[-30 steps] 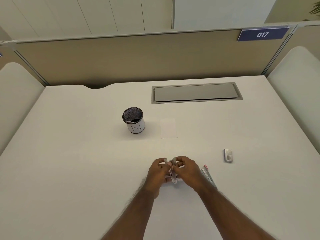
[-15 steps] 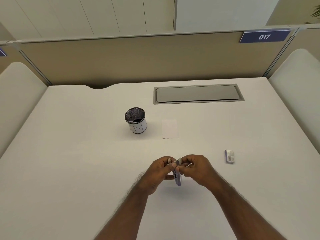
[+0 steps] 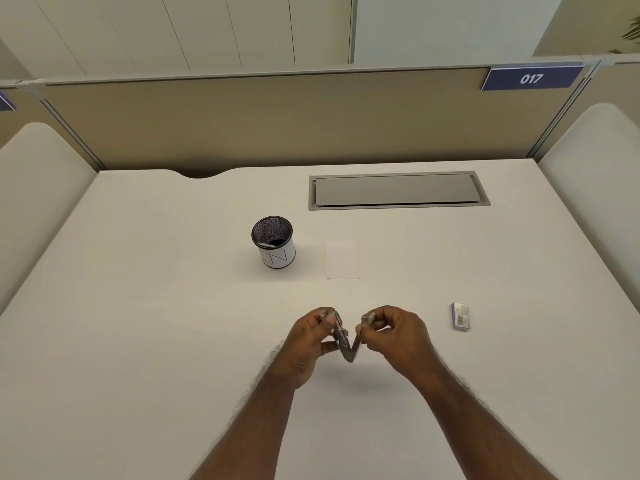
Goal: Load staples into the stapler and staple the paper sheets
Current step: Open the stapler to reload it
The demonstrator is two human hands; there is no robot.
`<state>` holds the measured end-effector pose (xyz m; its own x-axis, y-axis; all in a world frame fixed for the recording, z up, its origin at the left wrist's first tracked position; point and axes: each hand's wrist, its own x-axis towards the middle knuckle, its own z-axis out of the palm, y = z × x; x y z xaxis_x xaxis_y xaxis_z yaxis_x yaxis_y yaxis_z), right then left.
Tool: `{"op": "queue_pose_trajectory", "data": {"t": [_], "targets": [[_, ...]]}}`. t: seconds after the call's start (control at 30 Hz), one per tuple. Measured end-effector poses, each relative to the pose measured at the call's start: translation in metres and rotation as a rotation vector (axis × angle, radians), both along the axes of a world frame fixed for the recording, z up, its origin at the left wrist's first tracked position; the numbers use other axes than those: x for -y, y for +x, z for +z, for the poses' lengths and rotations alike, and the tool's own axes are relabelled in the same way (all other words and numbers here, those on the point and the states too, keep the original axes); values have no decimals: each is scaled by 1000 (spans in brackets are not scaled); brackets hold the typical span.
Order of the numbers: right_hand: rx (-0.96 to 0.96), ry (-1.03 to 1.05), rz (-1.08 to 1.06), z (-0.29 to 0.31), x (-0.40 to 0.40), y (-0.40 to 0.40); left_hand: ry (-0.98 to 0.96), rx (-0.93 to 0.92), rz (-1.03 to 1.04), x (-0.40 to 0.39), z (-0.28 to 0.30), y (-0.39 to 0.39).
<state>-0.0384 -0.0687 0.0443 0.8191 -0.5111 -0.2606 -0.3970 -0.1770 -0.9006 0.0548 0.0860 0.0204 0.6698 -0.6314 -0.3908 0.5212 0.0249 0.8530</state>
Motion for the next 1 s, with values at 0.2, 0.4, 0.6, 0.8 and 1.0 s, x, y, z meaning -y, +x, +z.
{"op": "queue_pose_trajectory", "data": {"t": [0.2, 0.4, 0.6, 0.8, 1.0], "targets": [[213, -60, -88, 5, -12, -9, -170, -249, 224, 12, 3, 0], [398, -252, -106, -3, -39, -33, -244, -470, 248, 19, 9, -7], [240, -514, 188, -11, -55, -63, -315, -554, 269, 20, 12, -2], [249, -571, 209, 9, -41, -53, -298, -502, 173, 22, 20, -1], [-2, -723, 143, 27, -20, -6, -260, -481, 128, 26, 21, -11]]}}
